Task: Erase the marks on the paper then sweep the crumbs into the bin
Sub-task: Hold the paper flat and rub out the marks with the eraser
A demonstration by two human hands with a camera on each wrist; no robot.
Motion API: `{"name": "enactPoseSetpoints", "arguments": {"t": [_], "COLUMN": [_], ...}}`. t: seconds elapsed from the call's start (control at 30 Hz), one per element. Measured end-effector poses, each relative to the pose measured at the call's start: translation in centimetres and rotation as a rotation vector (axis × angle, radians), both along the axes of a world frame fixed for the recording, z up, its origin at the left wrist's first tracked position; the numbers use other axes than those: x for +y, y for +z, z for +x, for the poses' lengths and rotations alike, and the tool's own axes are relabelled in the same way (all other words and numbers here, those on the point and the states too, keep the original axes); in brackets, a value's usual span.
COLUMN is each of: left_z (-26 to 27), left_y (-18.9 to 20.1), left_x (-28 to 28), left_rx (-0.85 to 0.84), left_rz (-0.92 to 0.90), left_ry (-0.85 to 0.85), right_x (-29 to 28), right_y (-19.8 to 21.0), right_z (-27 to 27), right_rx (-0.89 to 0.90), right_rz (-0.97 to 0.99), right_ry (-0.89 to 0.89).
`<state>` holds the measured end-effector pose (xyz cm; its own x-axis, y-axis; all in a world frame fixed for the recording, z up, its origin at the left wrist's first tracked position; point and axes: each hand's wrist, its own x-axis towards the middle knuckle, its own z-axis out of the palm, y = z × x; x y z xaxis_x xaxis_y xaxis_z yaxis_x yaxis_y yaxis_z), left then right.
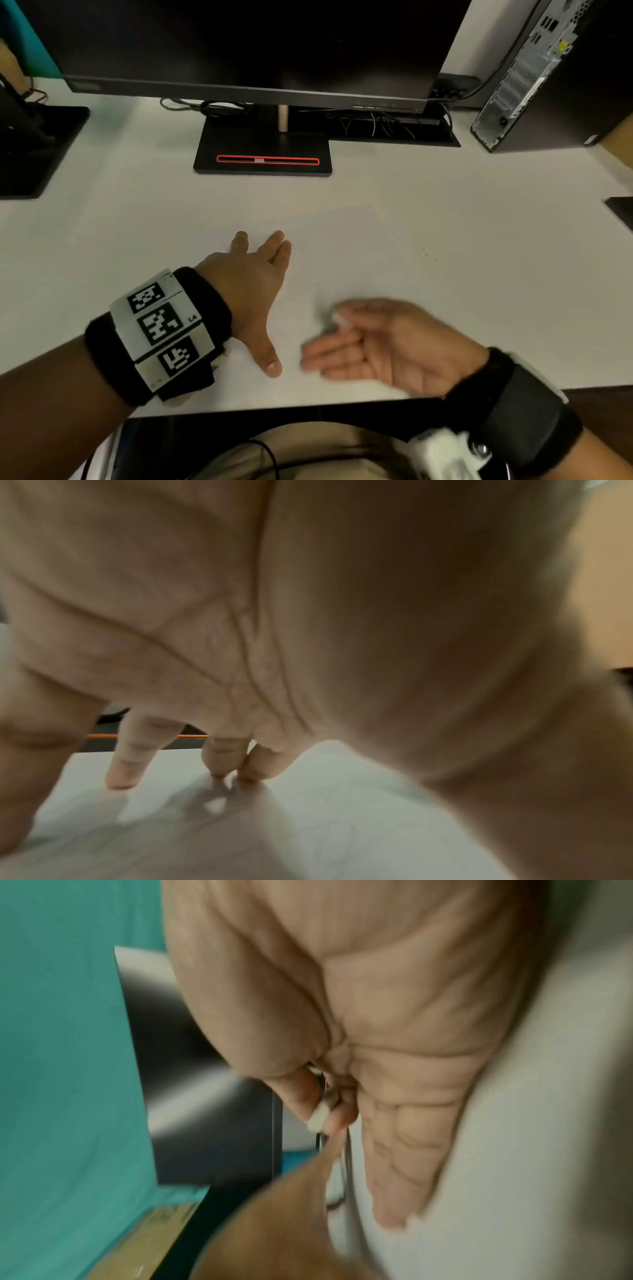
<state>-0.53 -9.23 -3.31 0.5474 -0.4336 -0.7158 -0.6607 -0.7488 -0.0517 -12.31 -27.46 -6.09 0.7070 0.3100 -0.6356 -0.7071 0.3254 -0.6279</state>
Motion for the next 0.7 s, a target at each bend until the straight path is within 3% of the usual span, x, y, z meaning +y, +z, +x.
{"name": "enactPoseSetpoints", "arguments": {"t": [0.1,0.17,0.23,0.37,0.43,0.53,0.6,0.63,0.7], "left_z": [-0.1,-0.1,-0.1,-0.3,-0.4,-0.6,-0.7,-0.8,-0.9], "left_y": [0.1,0.1,0.0,-0.2,-0.3,-0.1,0.0,-0.1,-0.2], "left_x": [0.0,-0.1,-0.2,0.0,0.3,0.6,0.5,0.5,0.4], "left_rx": [0.011,0.031,0.045,0.059,0.064,0.085,0.102,0.107,0.114], "left_rz": [0.006,0.002,-0.007,-0.016,-0.021,-0.047,-0.047,-0.048,-0.066], "left_ry": [0.004,0.013,0.023,0.059,0.079,0.103,0.101,0.095,0.079], "right_x": [-3.7,-4.3,-2.4,1.9,0.3,-4.0,-5.0,-4.2,-1.0], "right_y": [0.2,0.9,1.1,-0.1,-0.4,-0.2,0.5,0.9,0.8], "right_z": [2.1,2.1,1.2,-0.8,0.1,2.6,2.7,2.3,1.2], "right_rx": [-0.08,-0.223,-0.259,-0.044,0.013,-0.05,-0.169,-0.201,-0.166], "right_rz": [-0.05,-0.043,0.09,0.113,0.073,0.065,0.092,0.137,0.163], "right_ry": [-0.595,-0.823,-0.717,-0.061,-0.133,-0.705,-0.918,-0.886,-0.593]}}
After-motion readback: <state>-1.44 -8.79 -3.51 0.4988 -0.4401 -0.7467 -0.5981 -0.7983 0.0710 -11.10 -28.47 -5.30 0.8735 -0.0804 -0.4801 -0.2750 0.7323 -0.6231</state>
